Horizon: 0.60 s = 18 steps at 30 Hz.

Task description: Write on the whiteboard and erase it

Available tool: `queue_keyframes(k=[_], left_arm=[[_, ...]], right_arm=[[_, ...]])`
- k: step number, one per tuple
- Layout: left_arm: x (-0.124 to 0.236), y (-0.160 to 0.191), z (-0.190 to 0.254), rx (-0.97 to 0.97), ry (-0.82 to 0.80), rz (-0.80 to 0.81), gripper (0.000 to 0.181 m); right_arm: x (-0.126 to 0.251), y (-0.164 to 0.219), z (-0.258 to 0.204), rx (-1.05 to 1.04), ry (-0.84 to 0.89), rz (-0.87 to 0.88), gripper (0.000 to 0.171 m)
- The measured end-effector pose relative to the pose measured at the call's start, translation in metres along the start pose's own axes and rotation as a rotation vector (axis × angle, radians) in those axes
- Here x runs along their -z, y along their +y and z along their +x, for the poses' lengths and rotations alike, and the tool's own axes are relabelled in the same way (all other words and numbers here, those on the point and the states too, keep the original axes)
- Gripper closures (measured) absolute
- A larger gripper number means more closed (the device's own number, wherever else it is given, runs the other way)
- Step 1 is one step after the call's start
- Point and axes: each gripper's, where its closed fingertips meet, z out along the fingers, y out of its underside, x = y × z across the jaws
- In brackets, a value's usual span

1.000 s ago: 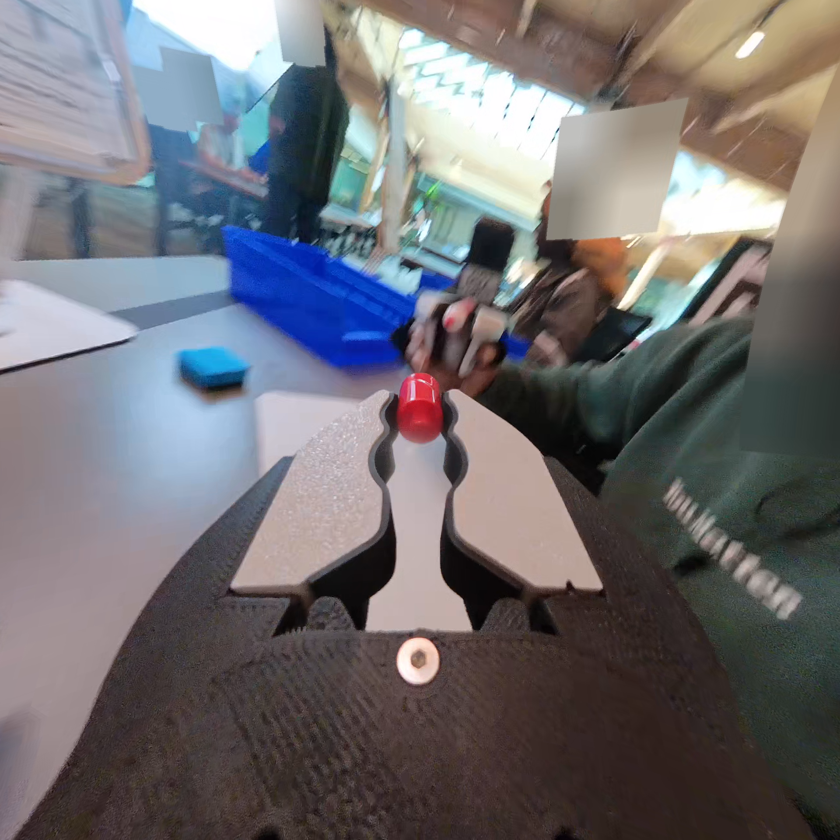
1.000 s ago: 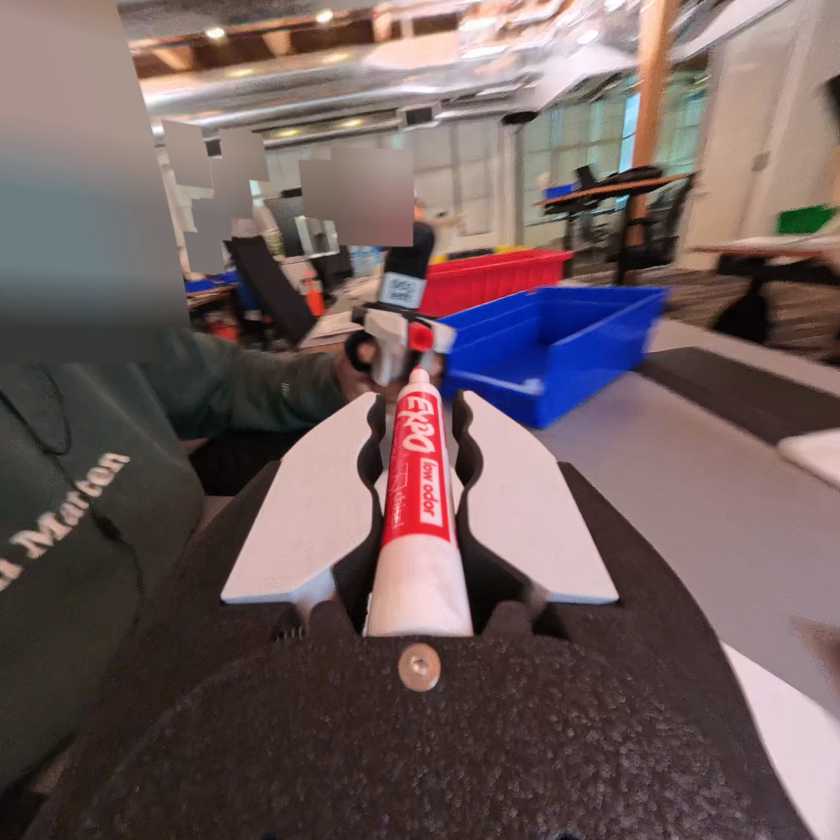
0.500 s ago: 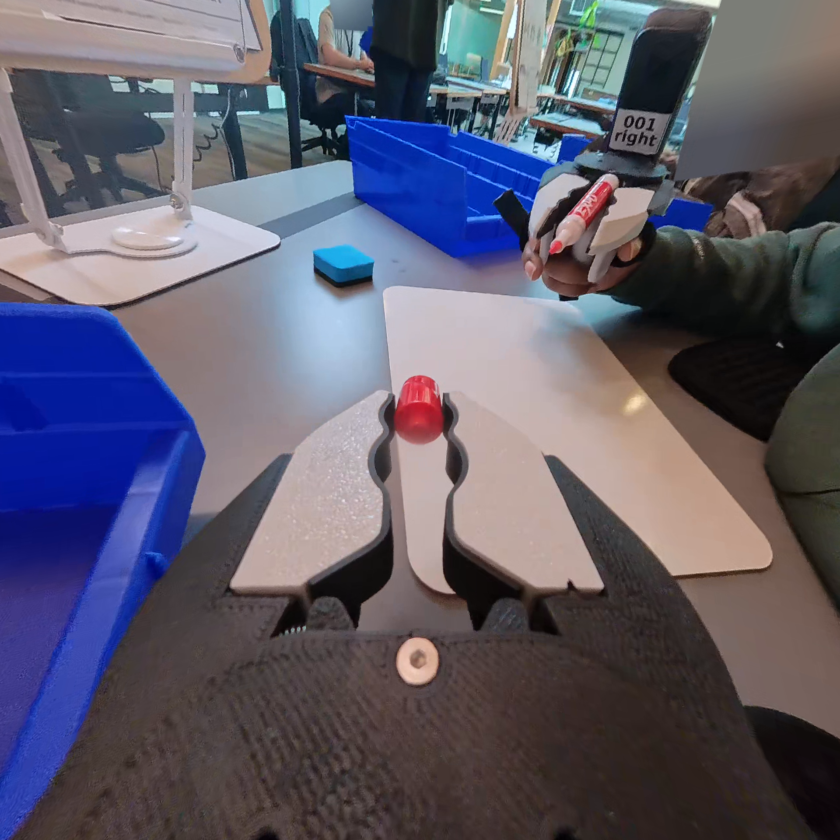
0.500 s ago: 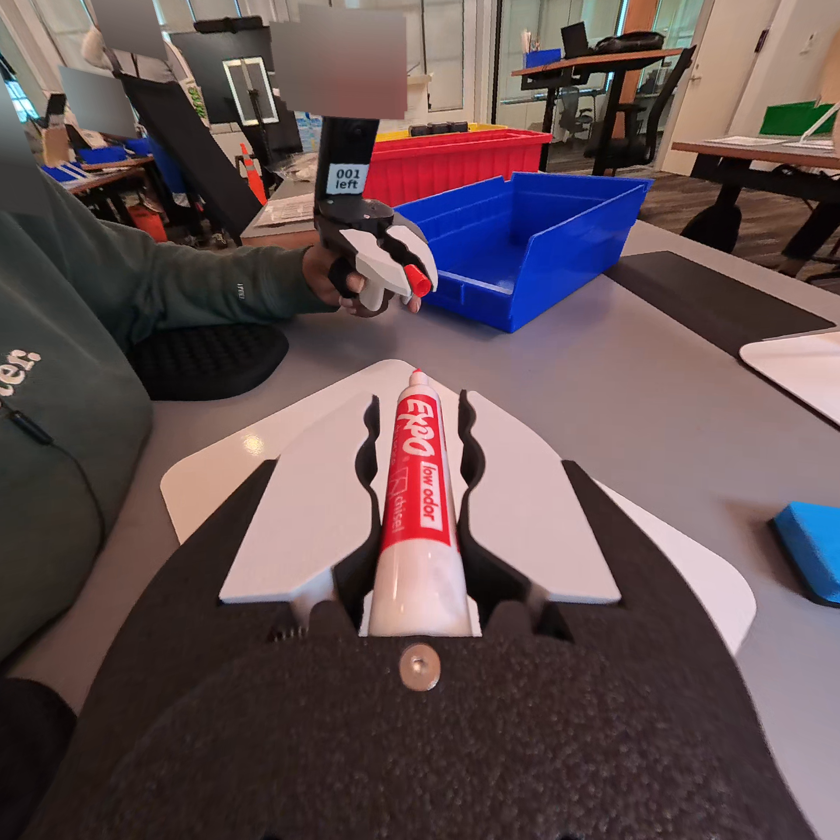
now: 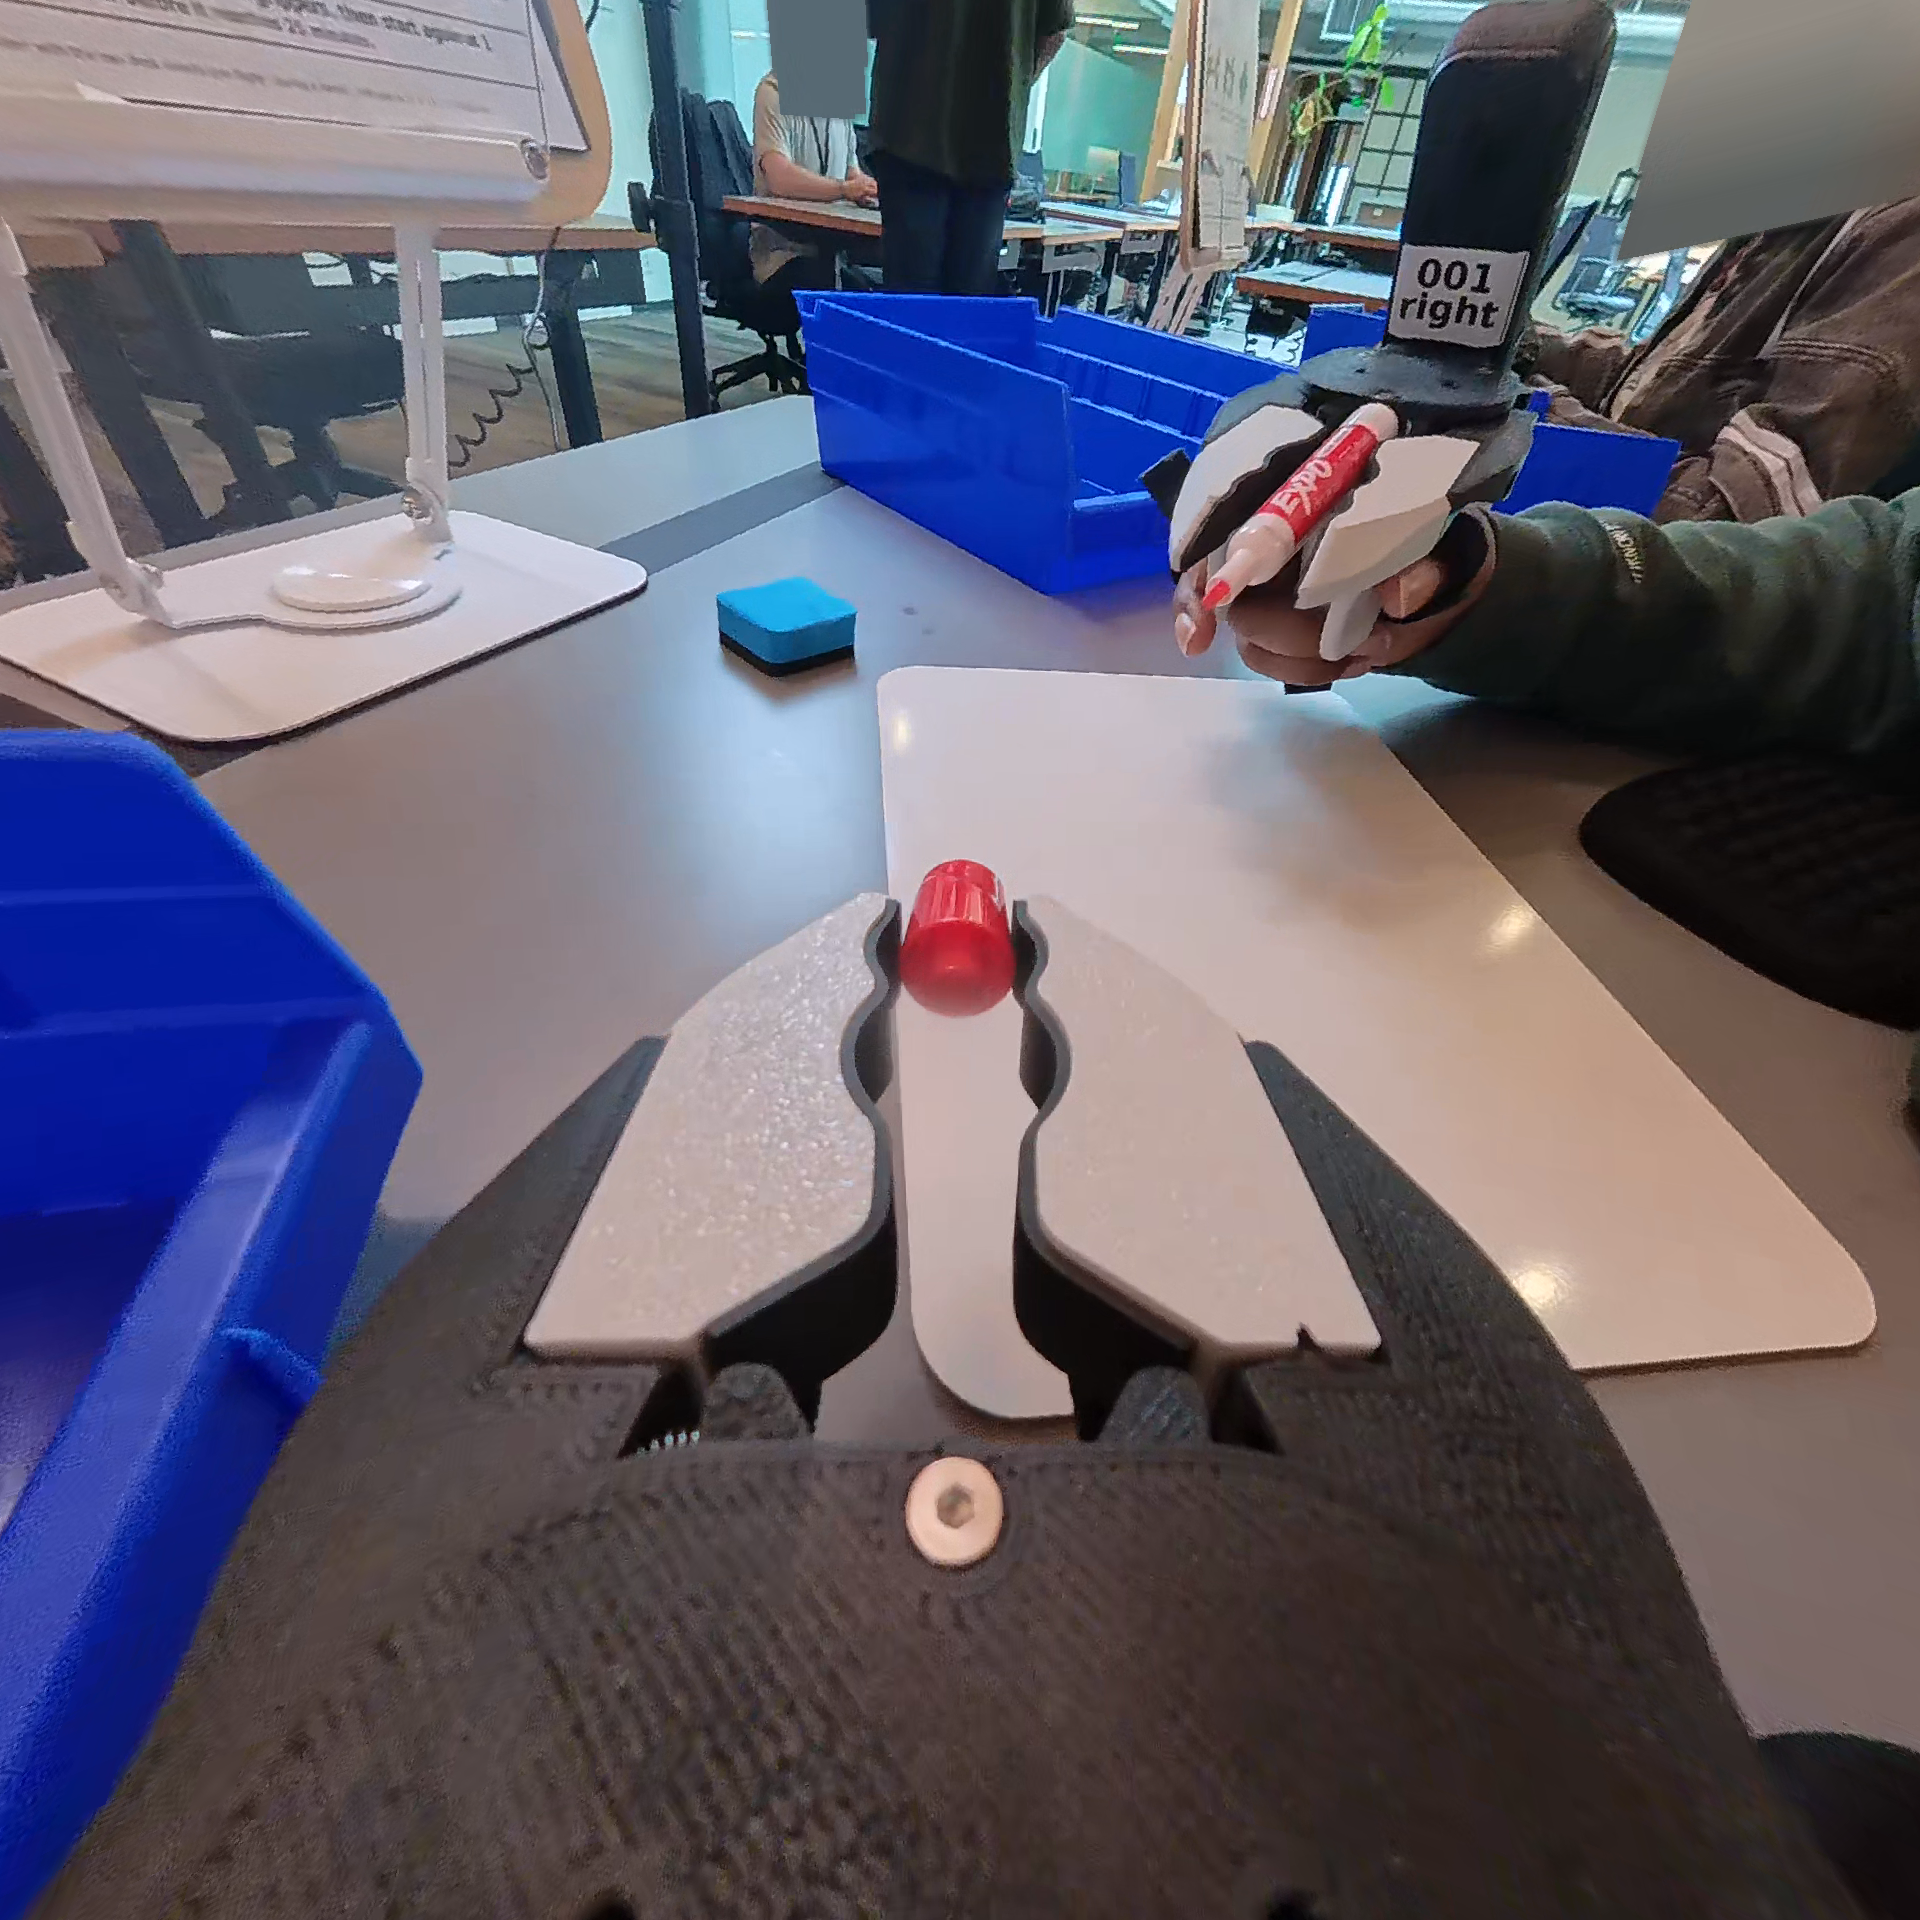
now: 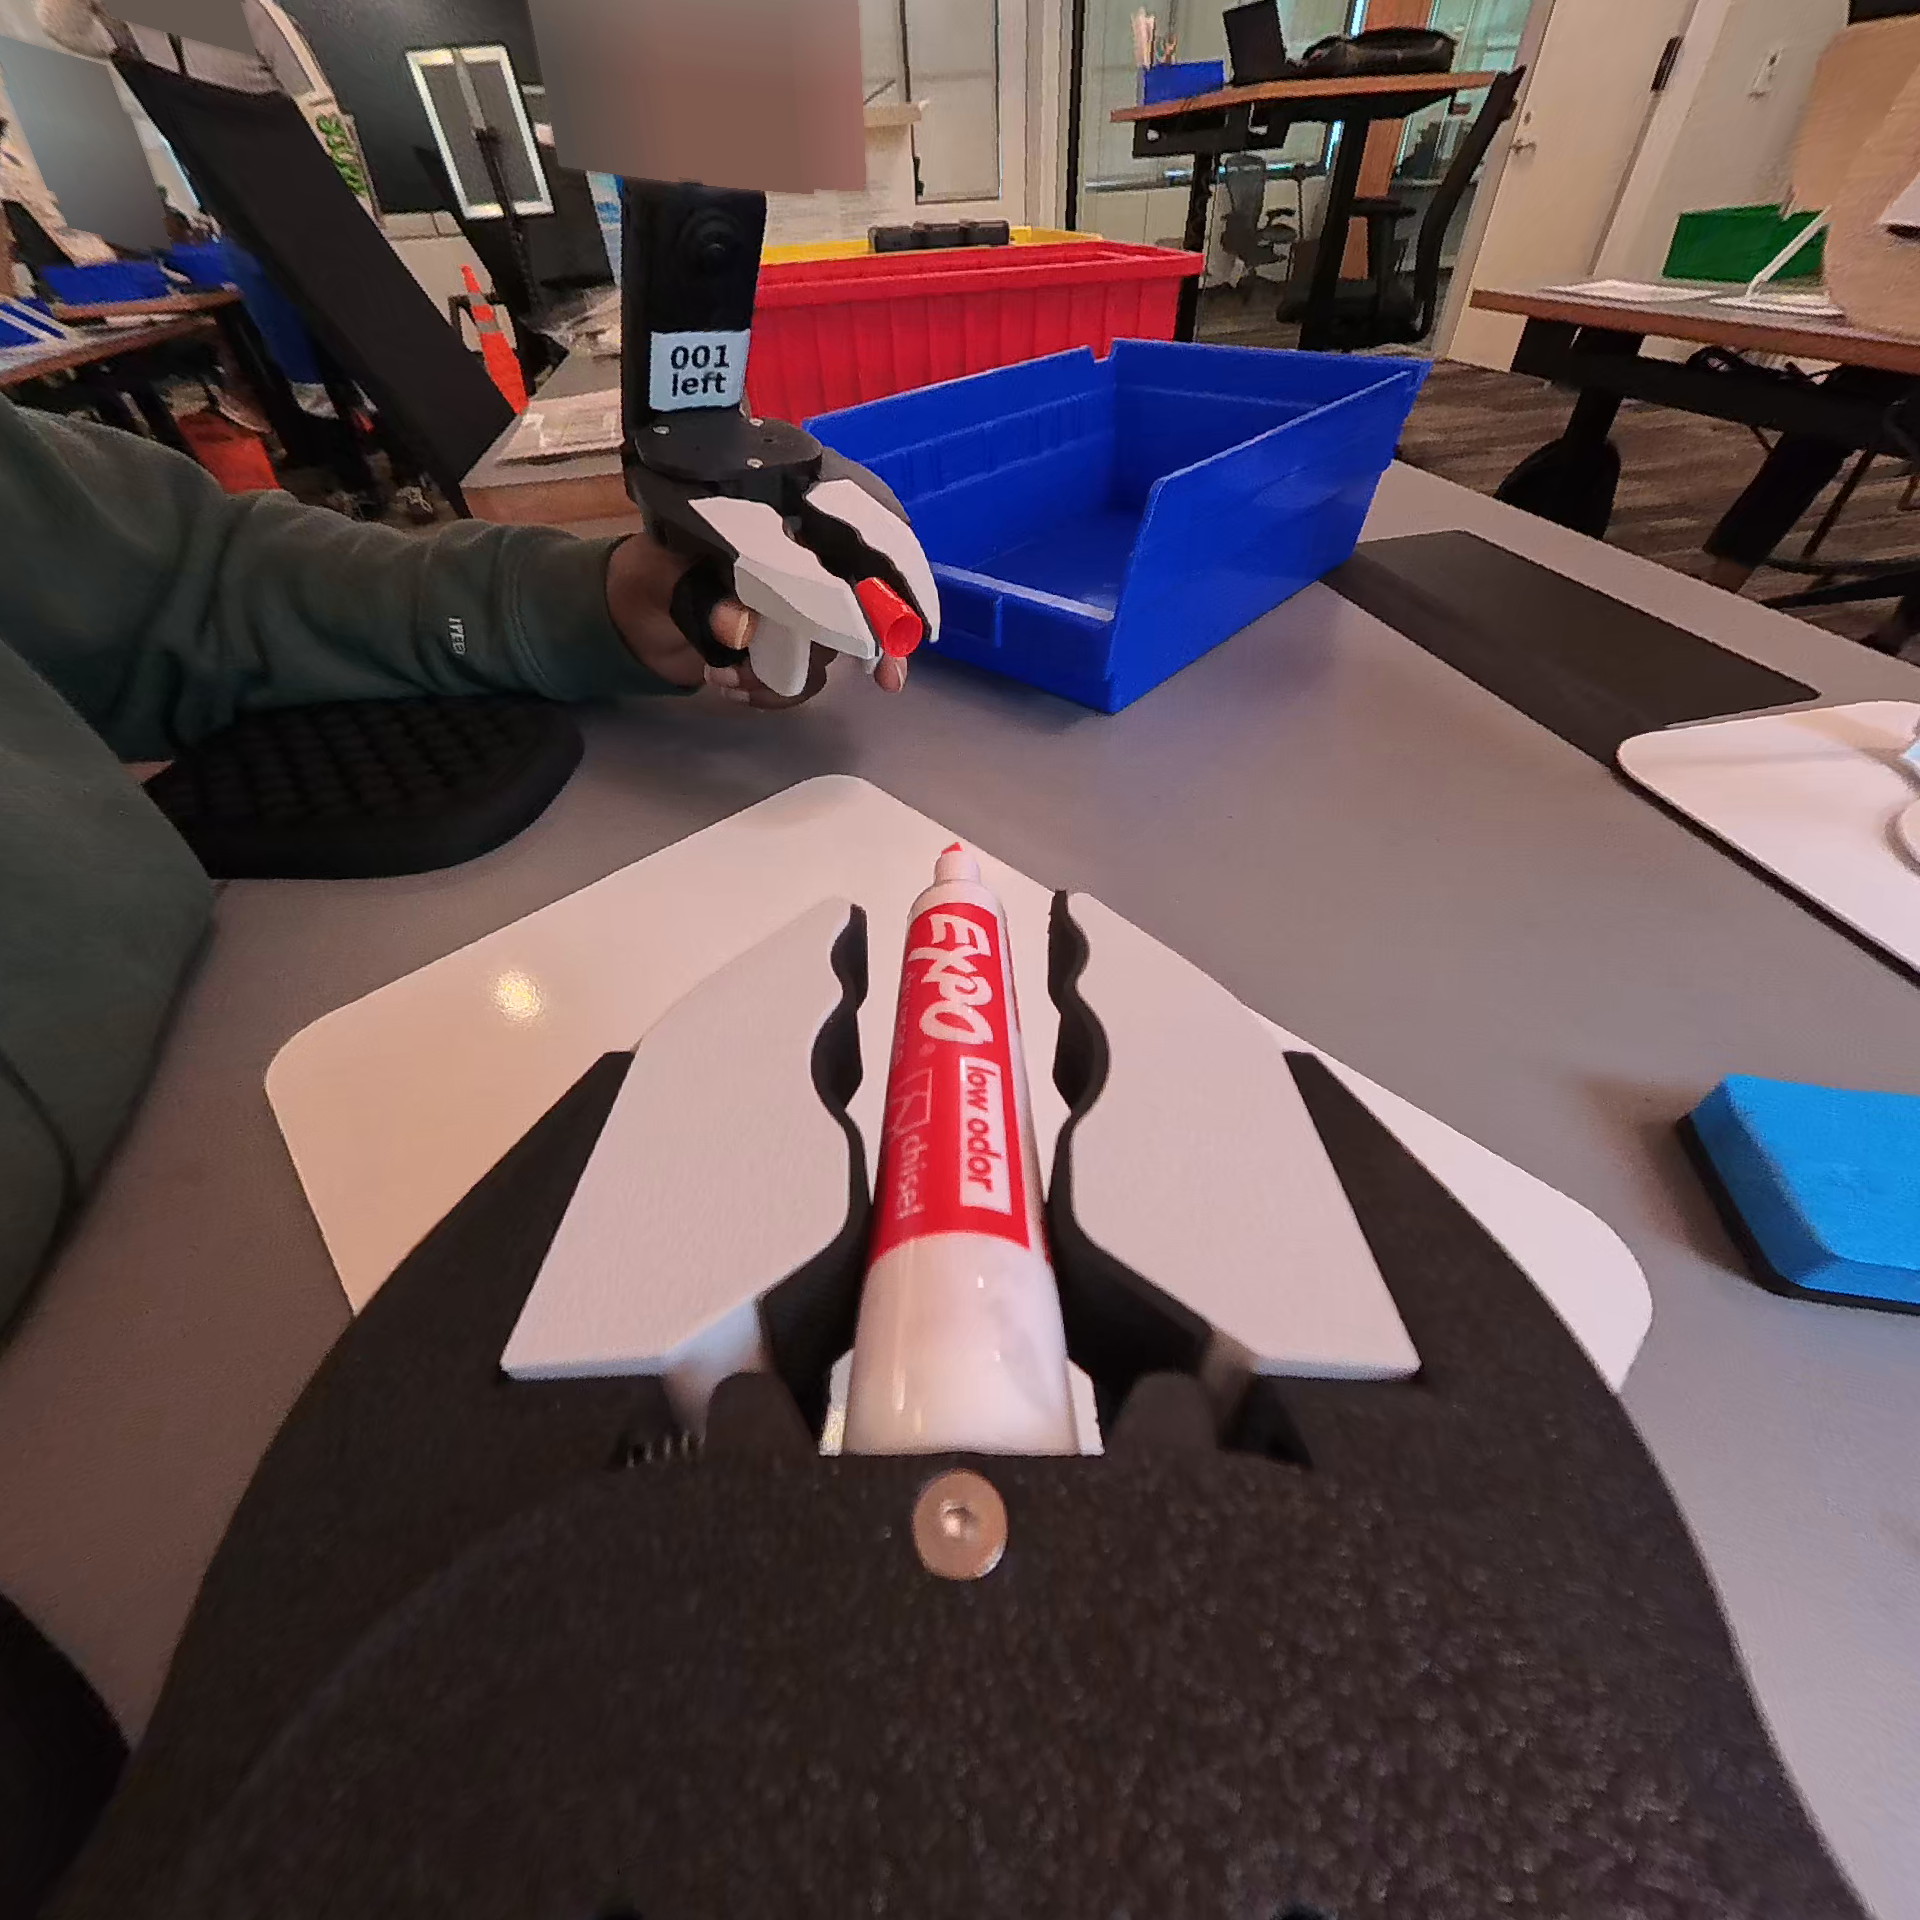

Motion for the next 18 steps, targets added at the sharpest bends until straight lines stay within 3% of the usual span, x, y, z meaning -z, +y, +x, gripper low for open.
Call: queue_keyframes(k=[10,18], left_arm=[[0.004,-0.002,0.003,-0.021,0.001,0.035,0.161],[0.014,-0.005,-0.006,-0.045,-0.023,0.035,0.161]], right_arm=[[-0.026,-0.018,-0.016,0.070,0.007,-0.071,0.137],[-0.067,0.008,-0.031,0.092,-0.092,-0.371,0.137]])
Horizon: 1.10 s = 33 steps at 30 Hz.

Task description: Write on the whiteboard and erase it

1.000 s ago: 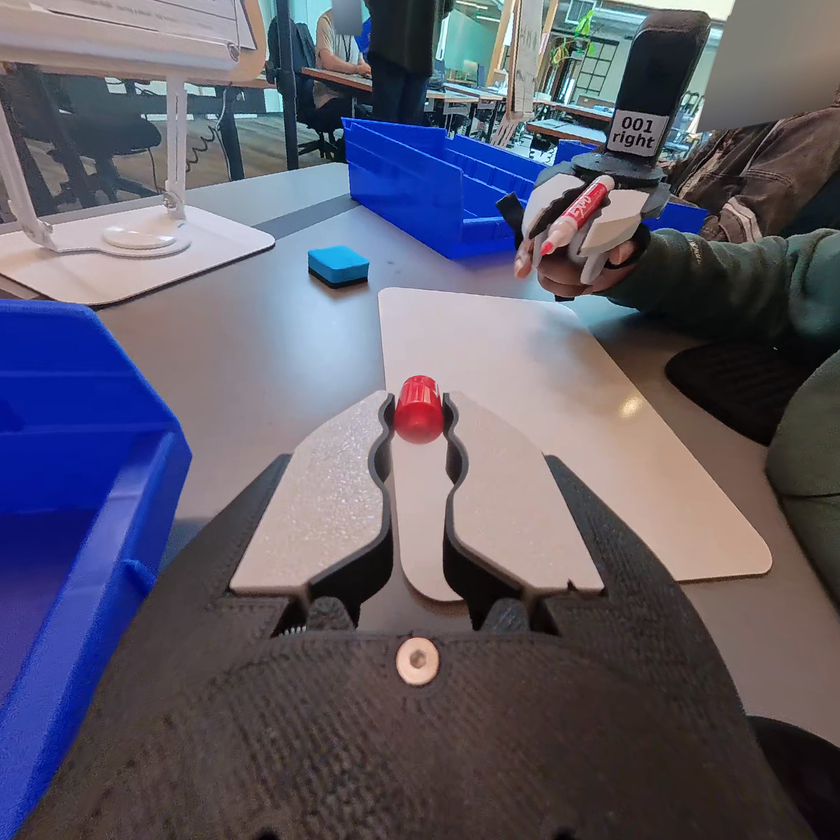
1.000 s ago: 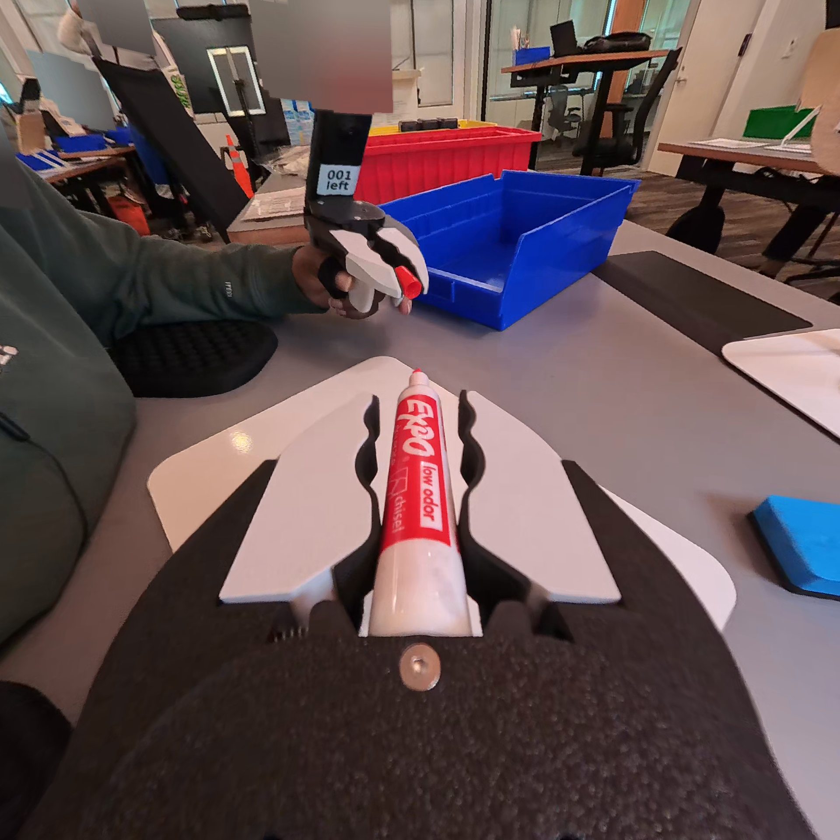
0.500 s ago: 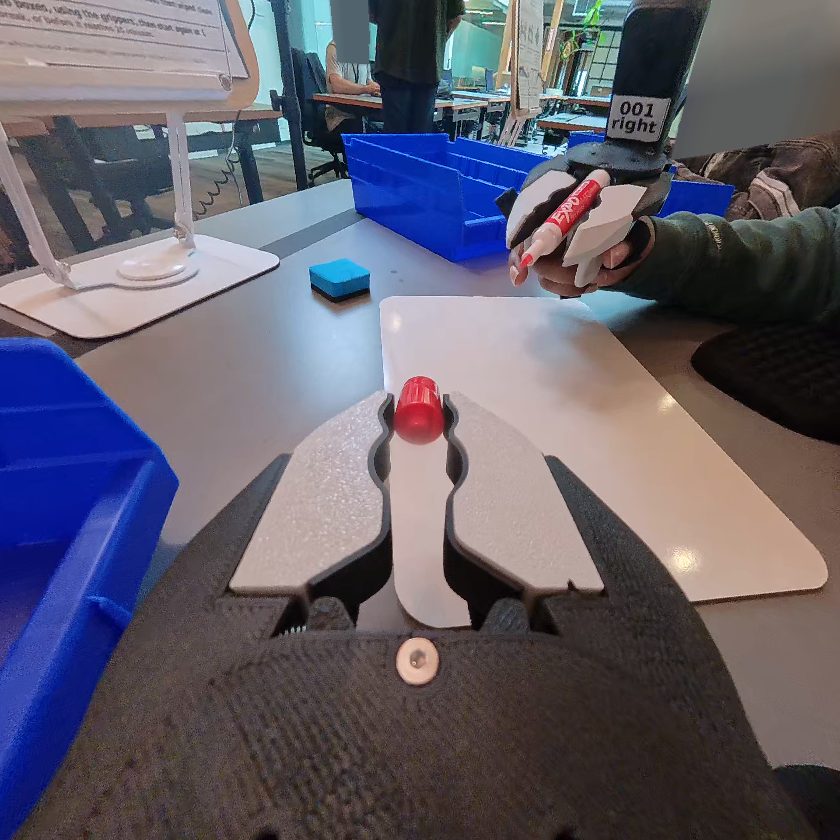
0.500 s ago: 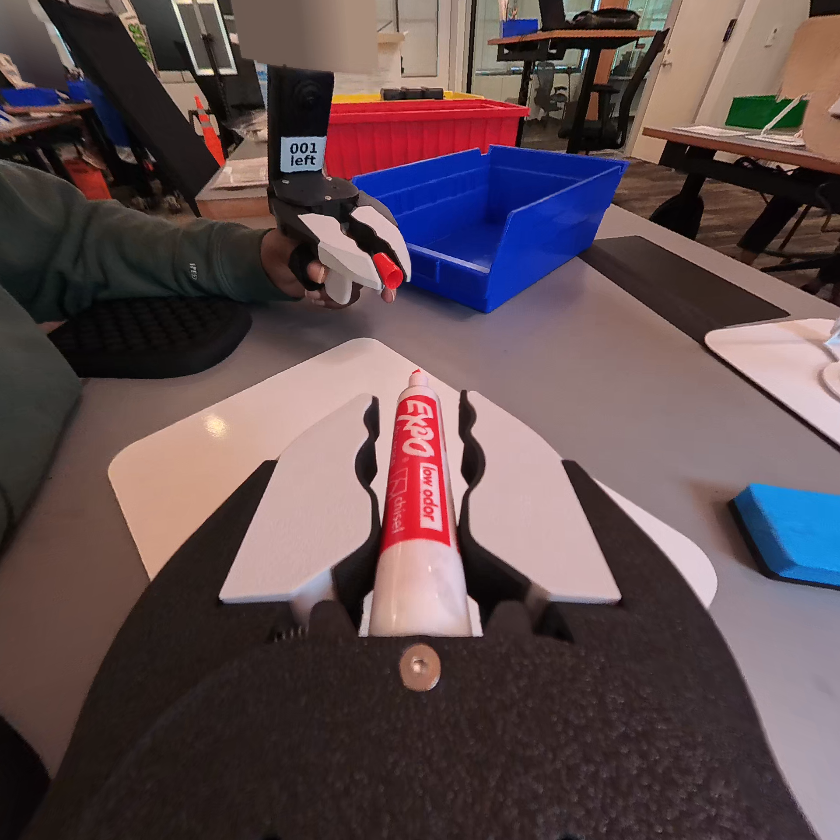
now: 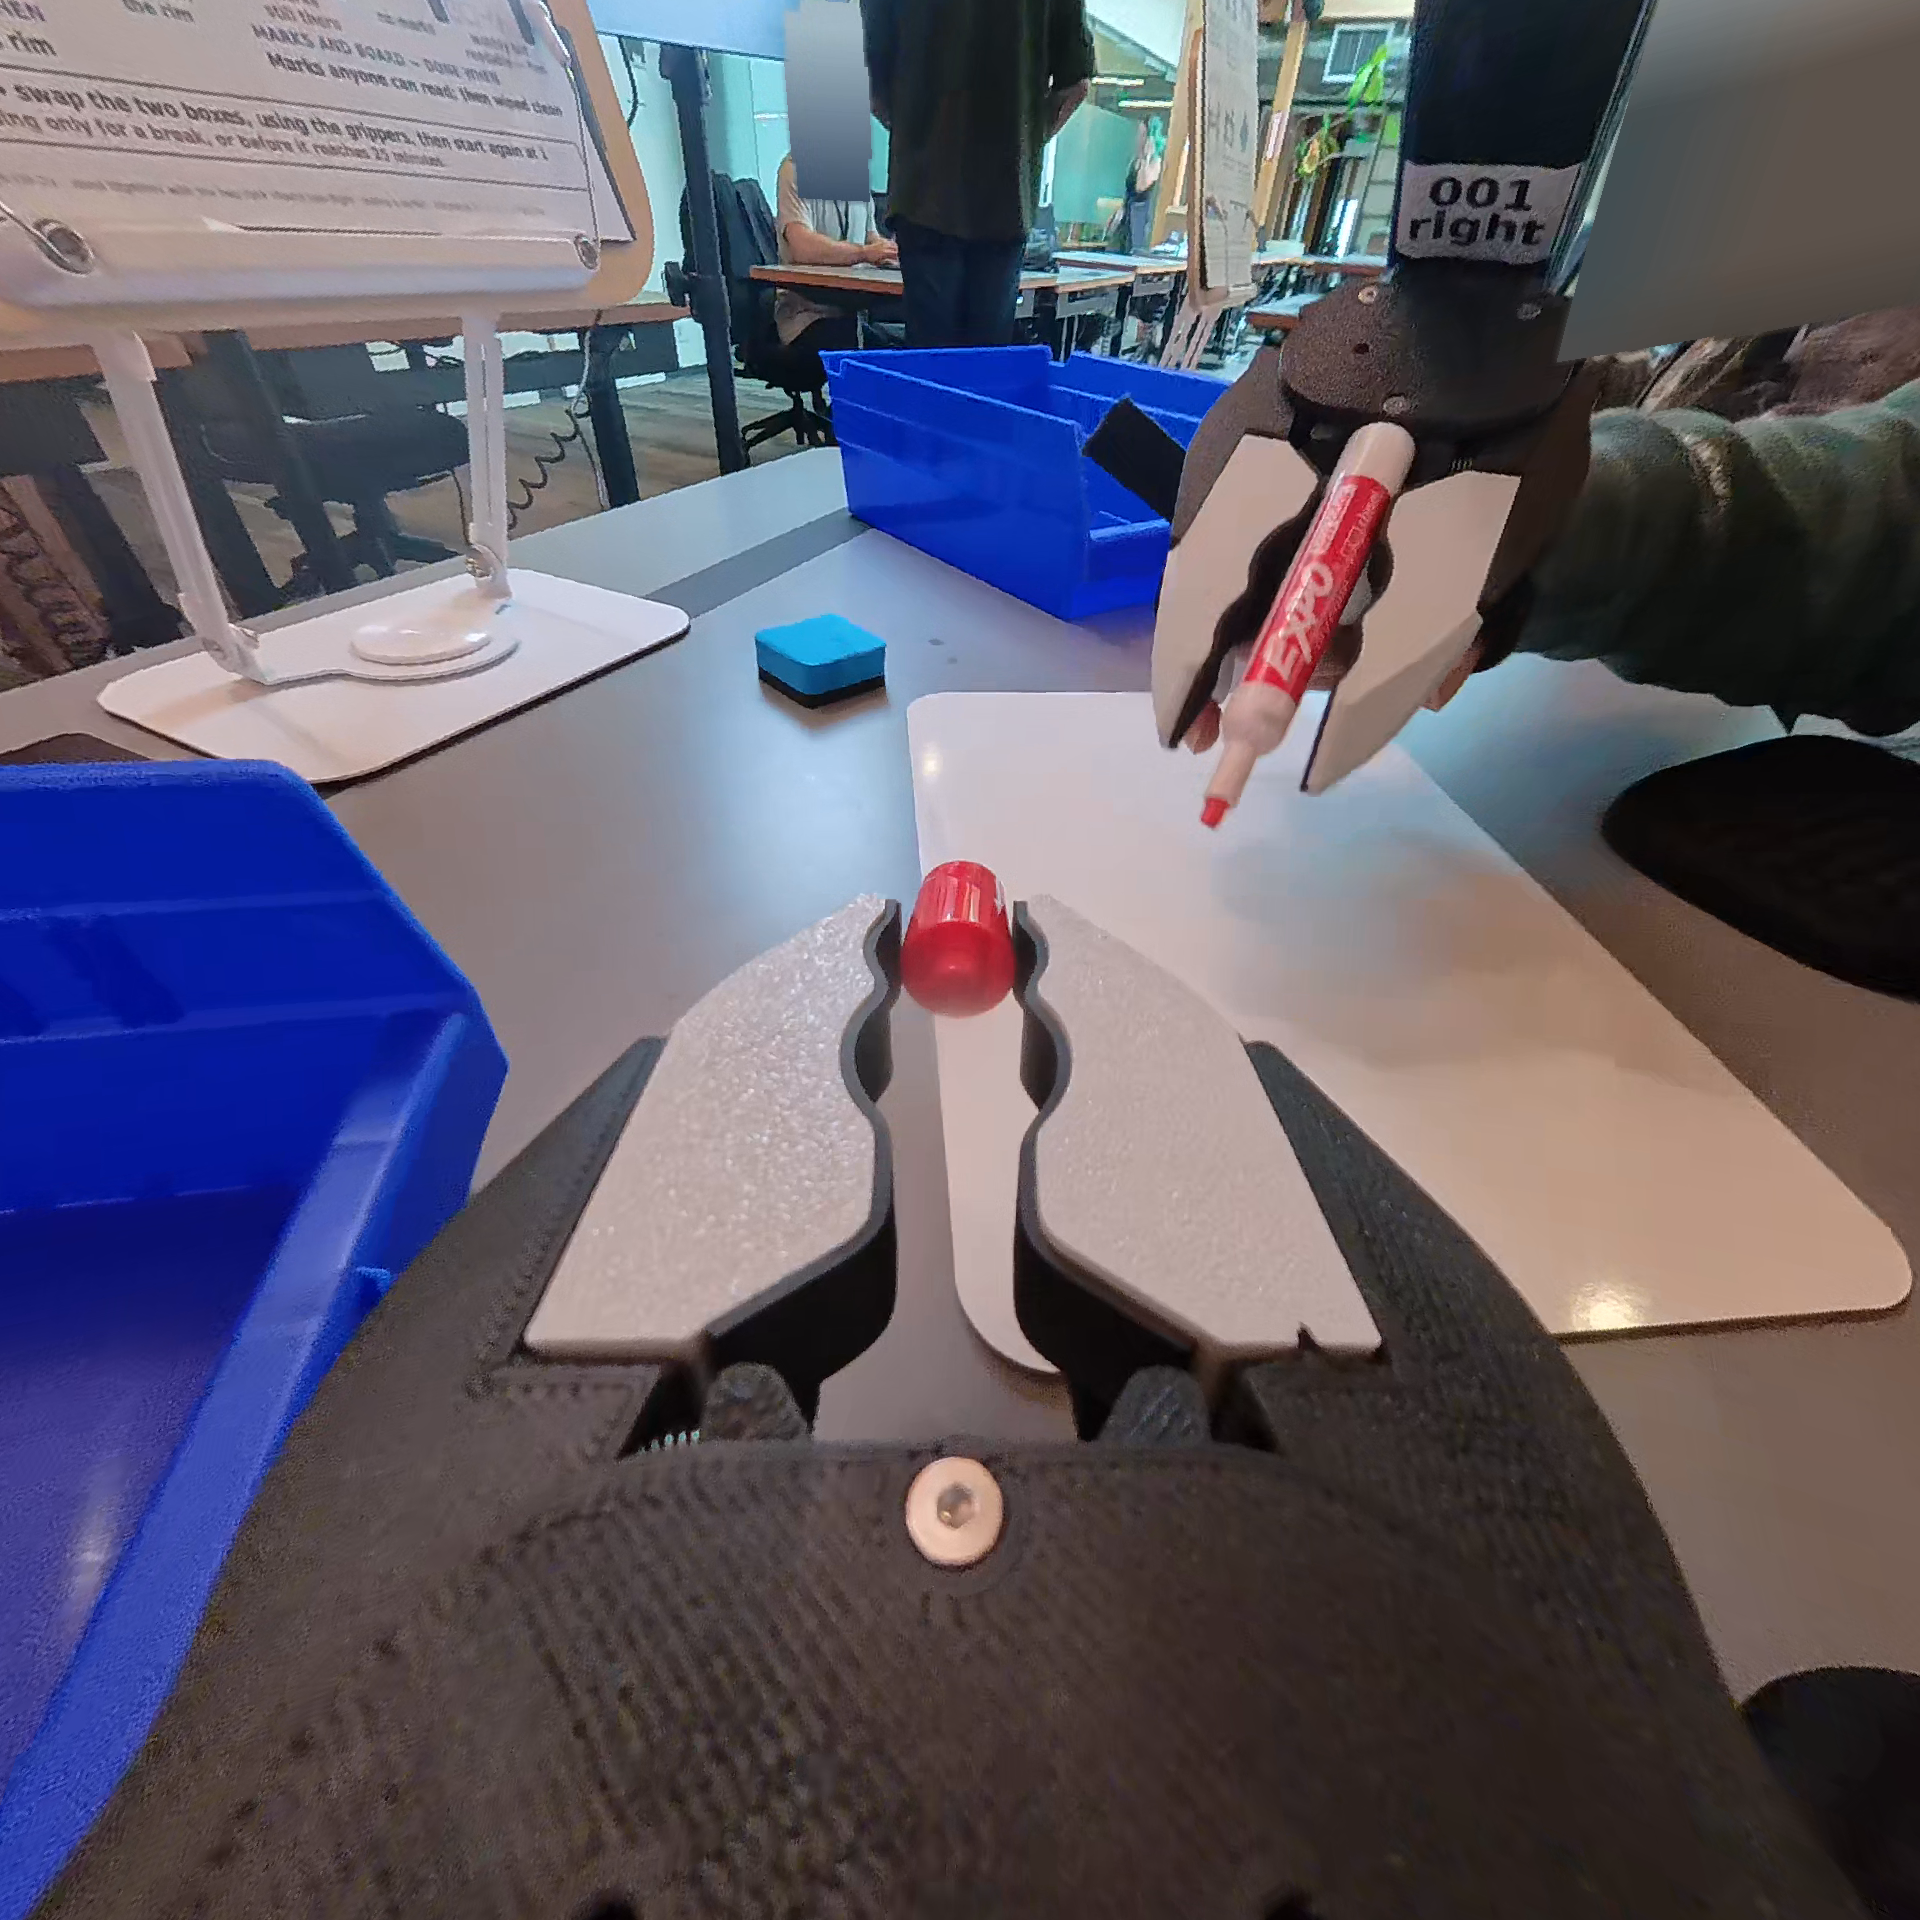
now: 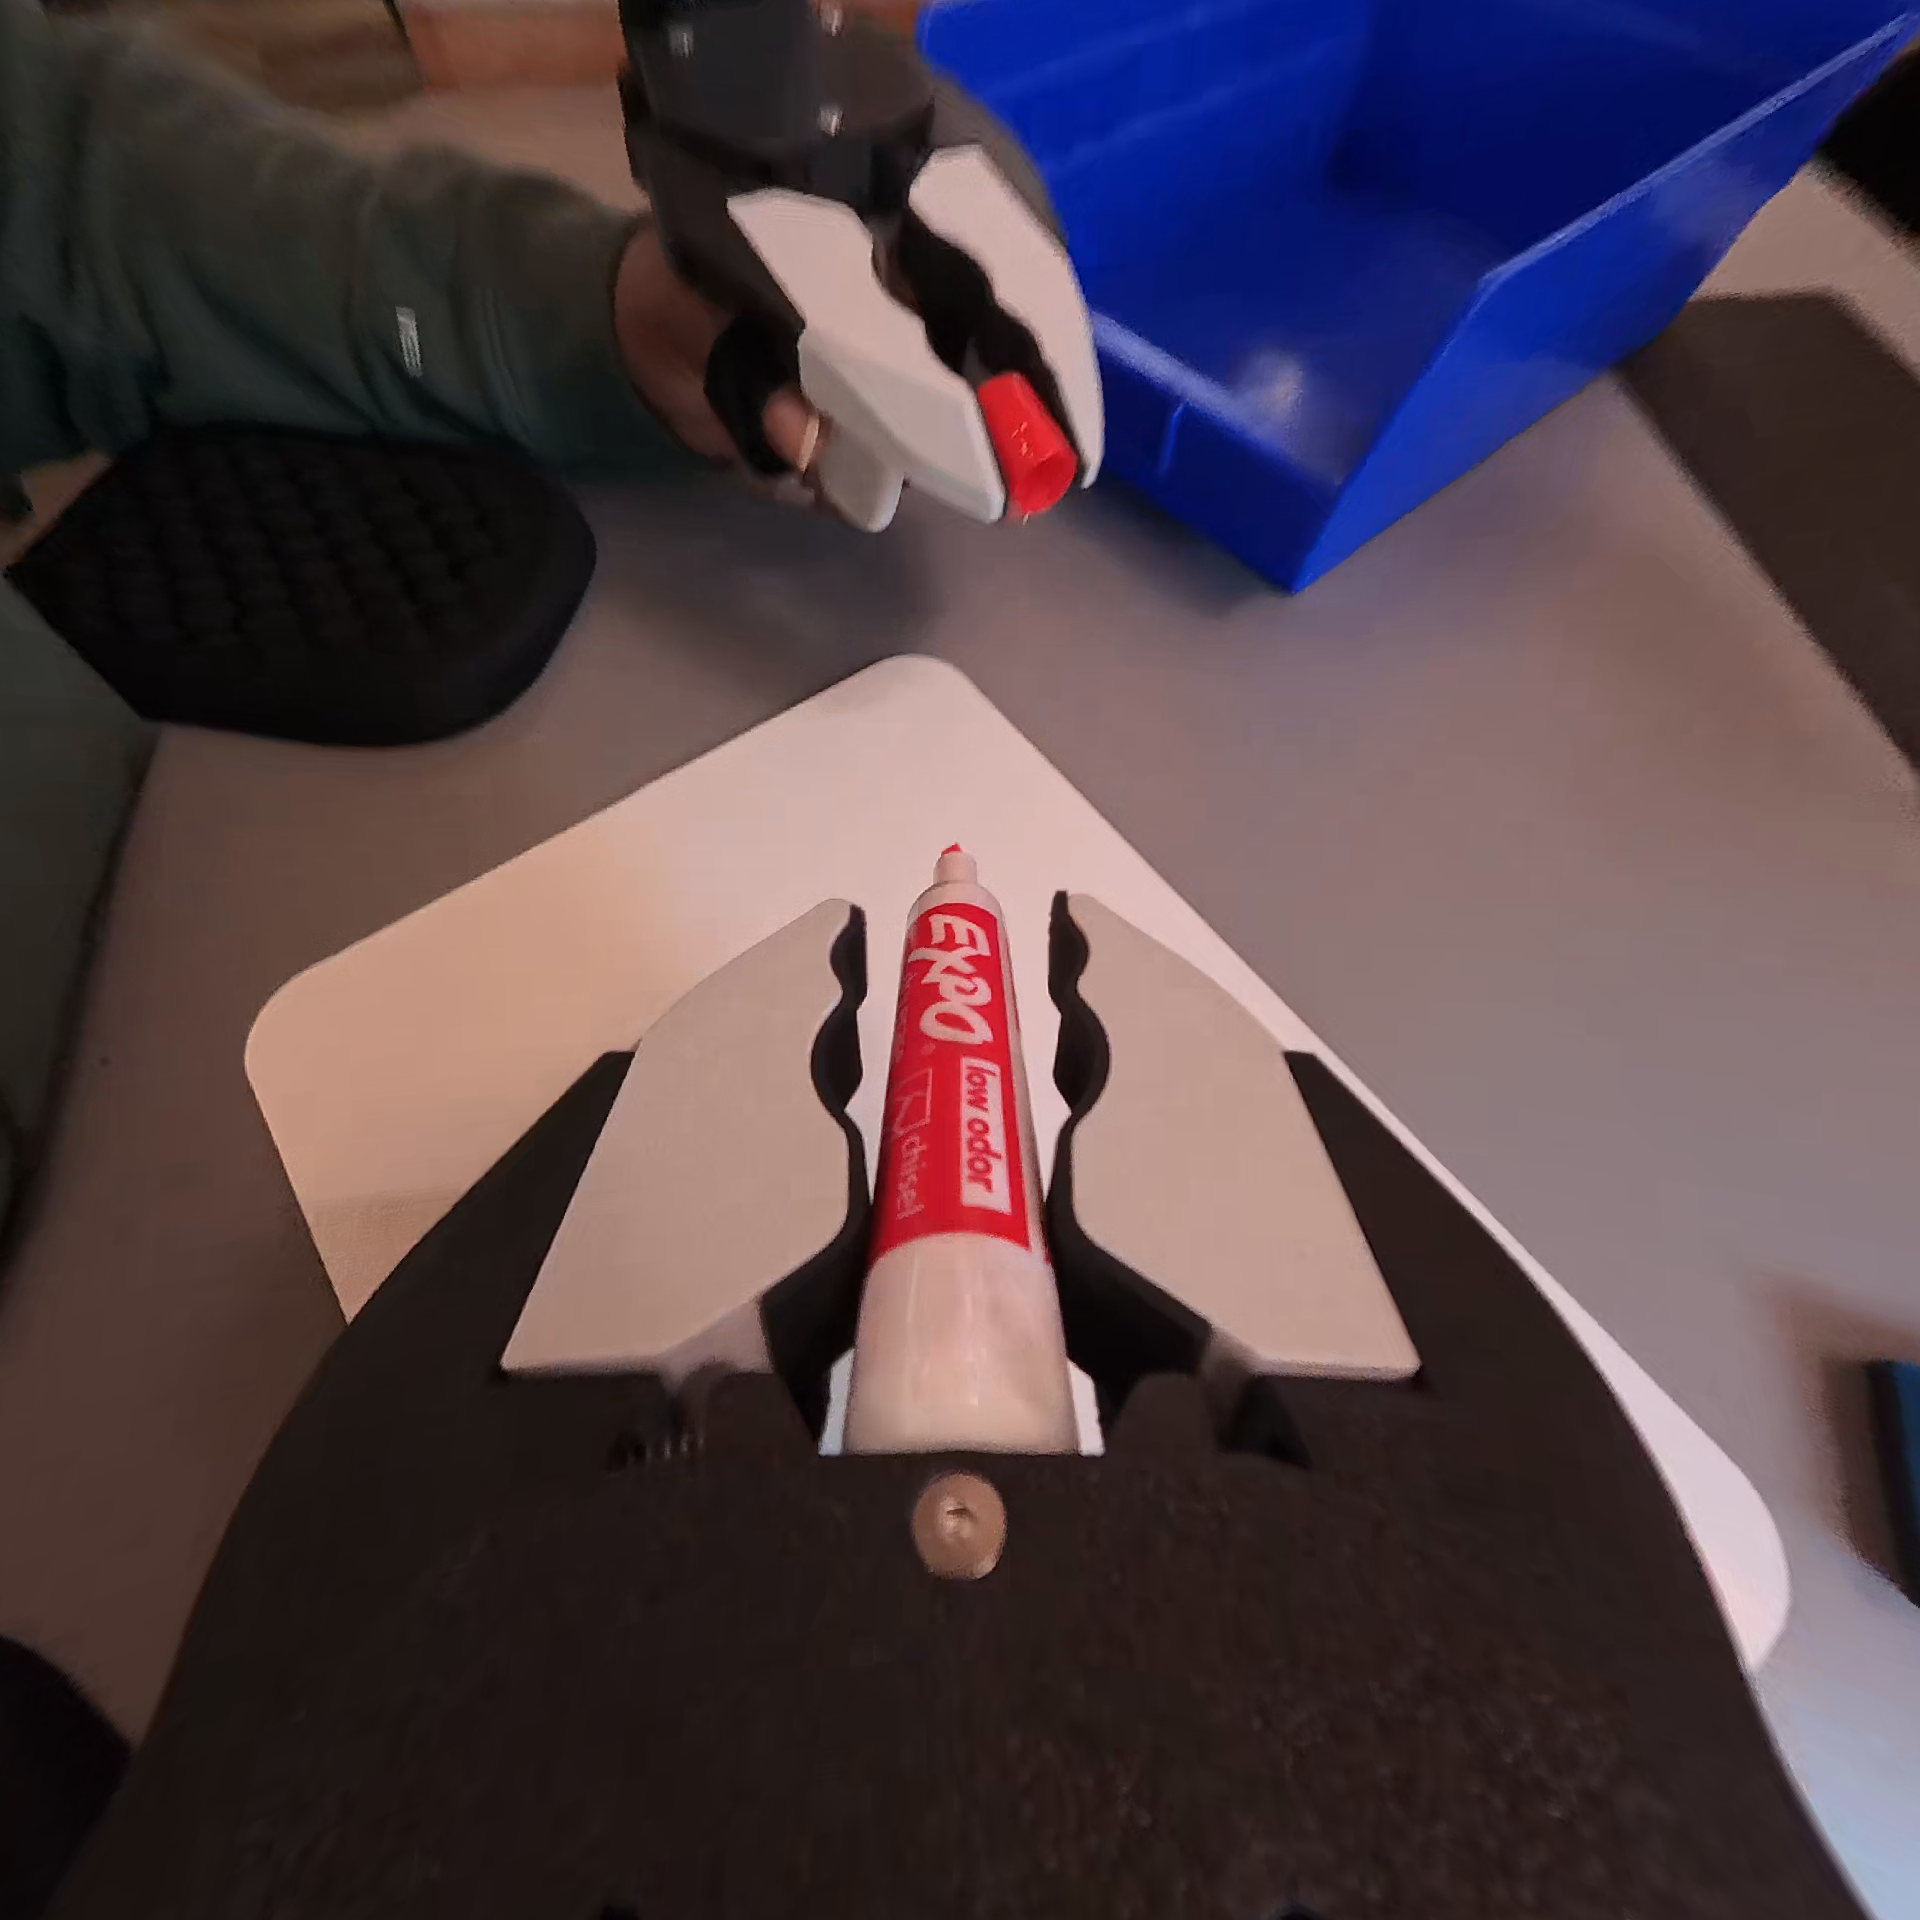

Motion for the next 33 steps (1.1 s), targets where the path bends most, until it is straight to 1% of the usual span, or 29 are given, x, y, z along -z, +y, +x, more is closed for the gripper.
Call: queue_keyframes(k=[3,6,10,13,17,33], left_arm=[[0.000,0.003,-0.002,-0.001,-0.008,-0.013,0.161],[-0.002,0.006,-0.002,-0.001,-0.003,-0.025,0.161],[-0.003,0.009,-0.001,-0.001,0.003,-0.040,0.161],[-0.002,0.009,-0.002,-0.007,0.001,-0.042,0.161],[-0.002,0.009,-0.003,0.002,0.002,-0.042,0.161],[-0.002,0.009,-0.001,0.002,0.008,-0.052,0.161]], right_arm=[[-0.020,0.007,-0.009,0.027,-0.084,-0.143,0.137],[-0.040,0.008,-0.016,0.072,-0.144,-0.235,0.137],[-0.066,0.013,-0.028,0.127,-0.216,-0.333,0.137],[-0.077,0.015,-0.030,0.137,-0.238,-0.366,0.137],[-0.080,0.015,-0.026,0.144,-0.228,-0.389,0.137],[-0.071,0.025,0.002,0.169,-0.128,-0.517,0.138]])
